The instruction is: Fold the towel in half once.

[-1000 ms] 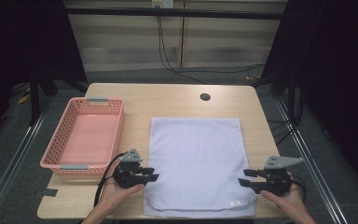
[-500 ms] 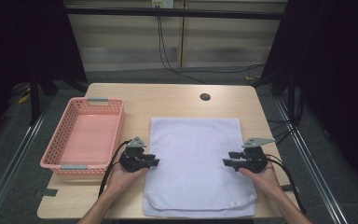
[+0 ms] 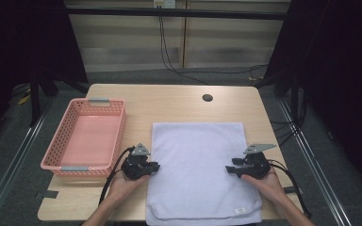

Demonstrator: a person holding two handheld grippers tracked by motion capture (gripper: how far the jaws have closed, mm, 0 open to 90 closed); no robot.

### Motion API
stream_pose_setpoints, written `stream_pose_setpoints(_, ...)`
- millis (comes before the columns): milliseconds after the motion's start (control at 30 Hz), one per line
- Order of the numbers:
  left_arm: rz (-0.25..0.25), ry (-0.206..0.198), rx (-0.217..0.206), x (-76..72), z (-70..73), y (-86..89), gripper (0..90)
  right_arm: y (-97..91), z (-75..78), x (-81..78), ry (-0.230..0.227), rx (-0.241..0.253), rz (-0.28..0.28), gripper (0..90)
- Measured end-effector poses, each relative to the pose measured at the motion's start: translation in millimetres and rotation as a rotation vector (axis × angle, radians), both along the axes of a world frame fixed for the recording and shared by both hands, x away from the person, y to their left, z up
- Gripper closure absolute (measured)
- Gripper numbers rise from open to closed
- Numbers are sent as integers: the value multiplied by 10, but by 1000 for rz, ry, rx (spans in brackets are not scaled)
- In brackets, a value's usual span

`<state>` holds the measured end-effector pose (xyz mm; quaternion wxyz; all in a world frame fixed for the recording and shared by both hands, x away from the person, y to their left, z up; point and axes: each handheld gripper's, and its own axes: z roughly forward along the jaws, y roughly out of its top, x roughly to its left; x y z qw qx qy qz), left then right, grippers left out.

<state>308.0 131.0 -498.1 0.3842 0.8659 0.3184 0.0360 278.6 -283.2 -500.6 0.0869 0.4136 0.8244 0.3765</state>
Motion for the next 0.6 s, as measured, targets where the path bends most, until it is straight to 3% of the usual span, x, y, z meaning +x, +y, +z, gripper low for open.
stream_pose_setpoints(133, -23, 47, -16, -138, 10, 13, 811, -34, 29, -138, 31, -7, 24, 525)
stream_pose_setpoints(400, -108, 80, -3, -553, 45, 24, 809, -82, 79, -477, 77, -20, 89, 525)
stream_pose_setpoints(467, -115, 94, -3, -638, 55, 22, 799, -77, 99, -563, 95, -32, 105, 525)
stream_pose_setpoints(500, -143, 105, -3, -721, 64, 29, 783, -67, 121, -647, 107, -53, 132, 525)
stream_pose_setpoints(600, -149, 118, -11, -780, 67, 39, 761, -61, 137, -732, 120, -62, 148, 525)
